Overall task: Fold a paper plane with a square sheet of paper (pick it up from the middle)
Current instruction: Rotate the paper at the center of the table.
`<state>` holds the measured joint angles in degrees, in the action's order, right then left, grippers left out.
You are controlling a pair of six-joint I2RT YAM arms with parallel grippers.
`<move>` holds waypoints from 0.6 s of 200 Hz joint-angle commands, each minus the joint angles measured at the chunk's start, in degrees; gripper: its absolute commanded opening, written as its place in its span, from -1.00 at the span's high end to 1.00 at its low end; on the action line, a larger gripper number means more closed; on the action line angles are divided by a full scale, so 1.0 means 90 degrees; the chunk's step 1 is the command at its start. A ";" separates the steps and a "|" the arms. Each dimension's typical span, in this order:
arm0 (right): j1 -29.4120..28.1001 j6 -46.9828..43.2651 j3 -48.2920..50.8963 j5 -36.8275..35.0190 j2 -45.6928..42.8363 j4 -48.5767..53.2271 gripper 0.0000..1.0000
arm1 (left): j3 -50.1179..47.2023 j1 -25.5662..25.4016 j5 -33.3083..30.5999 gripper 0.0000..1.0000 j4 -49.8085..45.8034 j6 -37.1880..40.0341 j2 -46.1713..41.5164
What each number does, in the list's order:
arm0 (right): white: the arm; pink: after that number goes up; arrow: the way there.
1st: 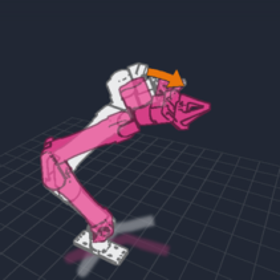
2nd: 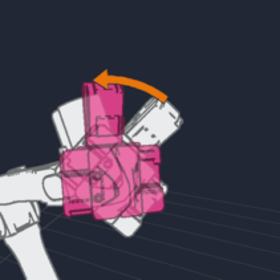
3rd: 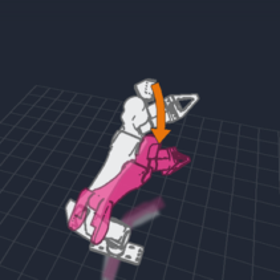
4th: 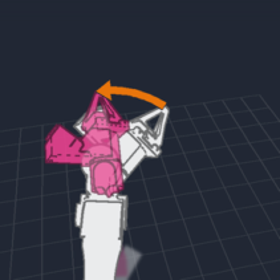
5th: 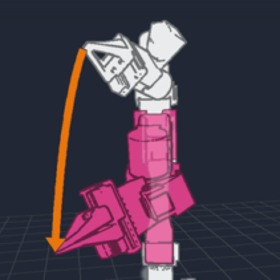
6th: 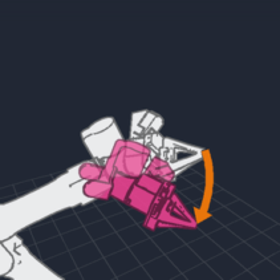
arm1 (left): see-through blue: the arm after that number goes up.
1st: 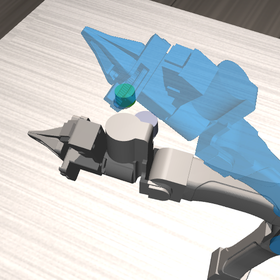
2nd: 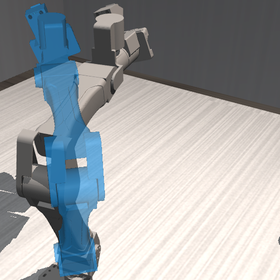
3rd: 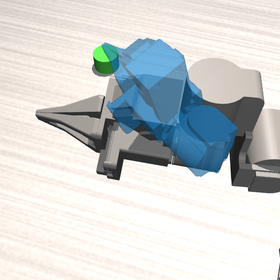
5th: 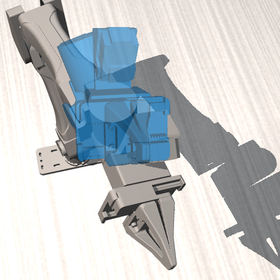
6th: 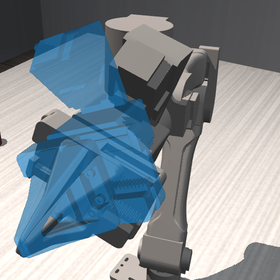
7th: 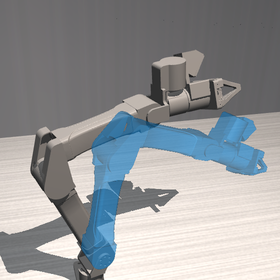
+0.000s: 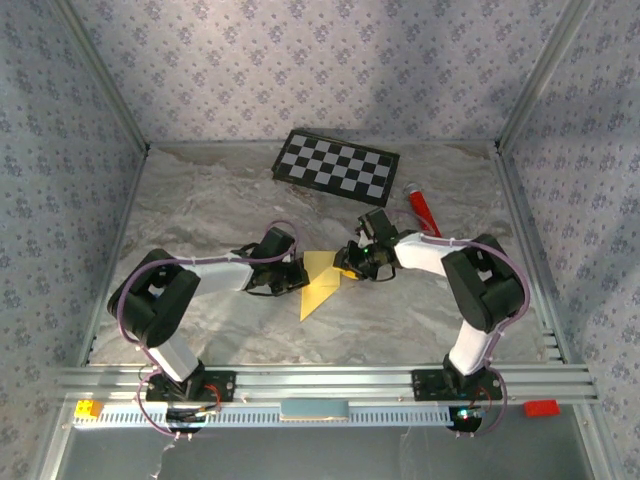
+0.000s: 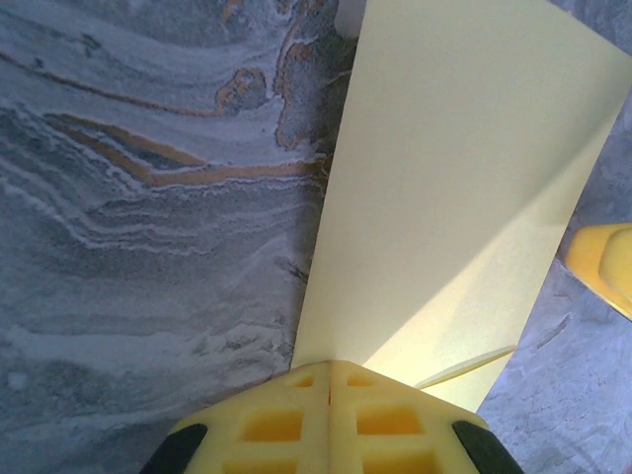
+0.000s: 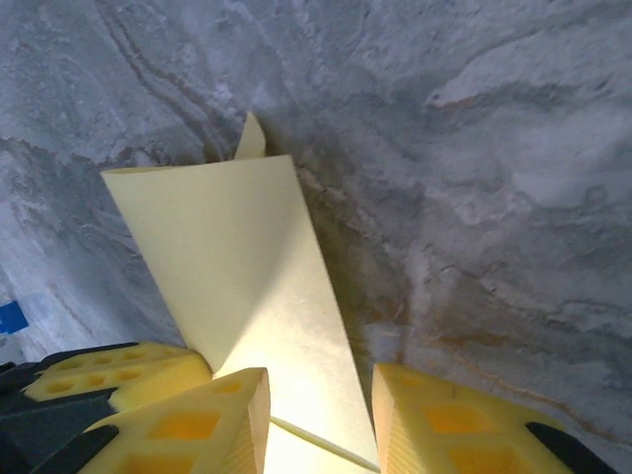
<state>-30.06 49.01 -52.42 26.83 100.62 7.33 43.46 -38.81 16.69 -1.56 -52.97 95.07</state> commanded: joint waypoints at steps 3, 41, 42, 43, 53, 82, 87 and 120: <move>0.0035 -0.0294 -0.0161 0.0066 0.0223 0.0406 0.33 | 0.0095 -0.0063 -0.0039 0.88 -0.0374 0.0116 0.0209; -0.0038 -0.0414 -0.0161 0.0555 0.0335 0.0146 0.40 | 0.0080 -0.0060 -0.0009 0.89 -0.0327 0.0095 0.0209; -0.0033 -0.0415 -0.0156 0.0564 0.0334 0.0144 0.40 | 0.0082 -0.0062 -0.0009 0.89 -0.0331 0.0095 0.0209; -0.0036 -0.0421 -0.0154 0.0569 0.0329 0.0143 0.41 | 0.0082 -0.0062 -0.0009 0.88 -0.0332 0.0095 0.0209; -0.0033 -0.0448 -0.0118 0.0644 0.0300 0.0040 0.41 | 0.0083 -0.0058 -0.0002 0.89 -0.0334 0.0104 0.0213; -0.0046 -0.0579 -0.0226 0.0773 0.0284 0.0164 0.42 | 0.0102 -0.0062 0.0006 0.89 -0.0334 0.0104 0.0228; -0.0055 -0.0607 -0.0248 0.0738 0.0273 0.0225 0.42 | 0.0102 -0.0057 0.0010 0.89 -0.0334 0.0104 0.0228; -0.0065 -0.0639 -0.0240 0.0767 0.0261 0.0226 0.43 | 0.0102 -0.0056 0.0062 0.89 -0.0315 0.0104 0.0218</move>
<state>-30.46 44.86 -53.43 32.08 102.45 8.25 43.79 -38.81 17.10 -1.54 -52.97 95.42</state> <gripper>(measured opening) 0.284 0.060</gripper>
